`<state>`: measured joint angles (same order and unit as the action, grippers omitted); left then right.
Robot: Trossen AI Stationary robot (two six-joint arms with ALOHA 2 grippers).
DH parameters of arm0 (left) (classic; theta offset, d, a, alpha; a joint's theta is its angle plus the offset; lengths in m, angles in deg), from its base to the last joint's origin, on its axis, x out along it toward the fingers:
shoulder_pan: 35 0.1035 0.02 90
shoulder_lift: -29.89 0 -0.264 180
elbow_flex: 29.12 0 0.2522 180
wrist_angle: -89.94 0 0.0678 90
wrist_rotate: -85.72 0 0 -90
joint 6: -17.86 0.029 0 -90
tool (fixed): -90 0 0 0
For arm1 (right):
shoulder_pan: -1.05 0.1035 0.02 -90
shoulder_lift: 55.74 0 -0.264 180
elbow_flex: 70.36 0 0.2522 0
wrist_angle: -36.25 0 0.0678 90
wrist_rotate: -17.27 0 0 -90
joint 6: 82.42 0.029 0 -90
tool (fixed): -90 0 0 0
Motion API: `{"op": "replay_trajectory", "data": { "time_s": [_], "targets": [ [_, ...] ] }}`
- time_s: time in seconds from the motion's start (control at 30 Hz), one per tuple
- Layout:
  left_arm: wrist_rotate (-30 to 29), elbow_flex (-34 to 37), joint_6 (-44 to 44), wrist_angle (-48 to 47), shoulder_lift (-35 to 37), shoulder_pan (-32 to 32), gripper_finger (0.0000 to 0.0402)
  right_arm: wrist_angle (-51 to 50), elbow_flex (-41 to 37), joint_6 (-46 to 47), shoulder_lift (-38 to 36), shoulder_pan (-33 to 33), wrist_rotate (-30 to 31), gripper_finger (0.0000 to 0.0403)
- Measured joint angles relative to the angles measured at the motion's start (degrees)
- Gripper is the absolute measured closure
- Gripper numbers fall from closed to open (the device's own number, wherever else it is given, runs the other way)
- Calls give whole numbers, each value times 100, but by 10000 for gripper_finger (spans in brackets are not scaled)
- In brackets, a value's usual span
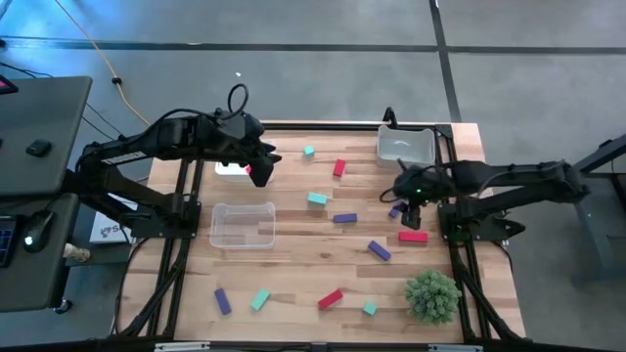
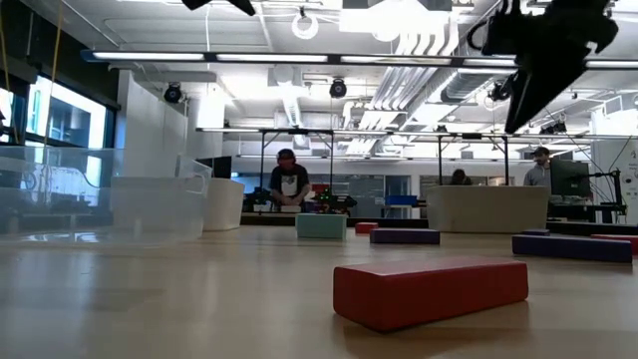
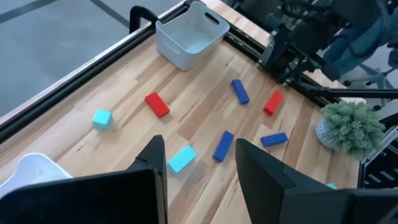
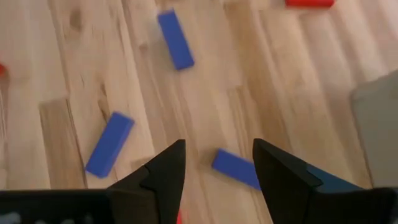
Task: Sort & place blocks by color
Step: Put the violet block into the gray bin
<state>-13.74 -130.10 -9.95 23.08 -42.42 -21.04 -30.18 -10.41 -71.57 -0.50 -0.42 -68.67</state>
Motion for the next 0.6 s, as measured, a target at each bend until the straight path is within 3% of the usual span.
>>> {"op": "replay_trajectory", "data": {
  "time_s": [0.37, 0.6],
  "targets": [
    [2, 0, 187, -4, 28, 0, 298, 213, 29, -380, 1090, 0, -903, 208],
    [5, 0, 299, -2, 28, 0, 298, -33, 878, -1174, 1789, -19, -946, 208]
  ]
}}
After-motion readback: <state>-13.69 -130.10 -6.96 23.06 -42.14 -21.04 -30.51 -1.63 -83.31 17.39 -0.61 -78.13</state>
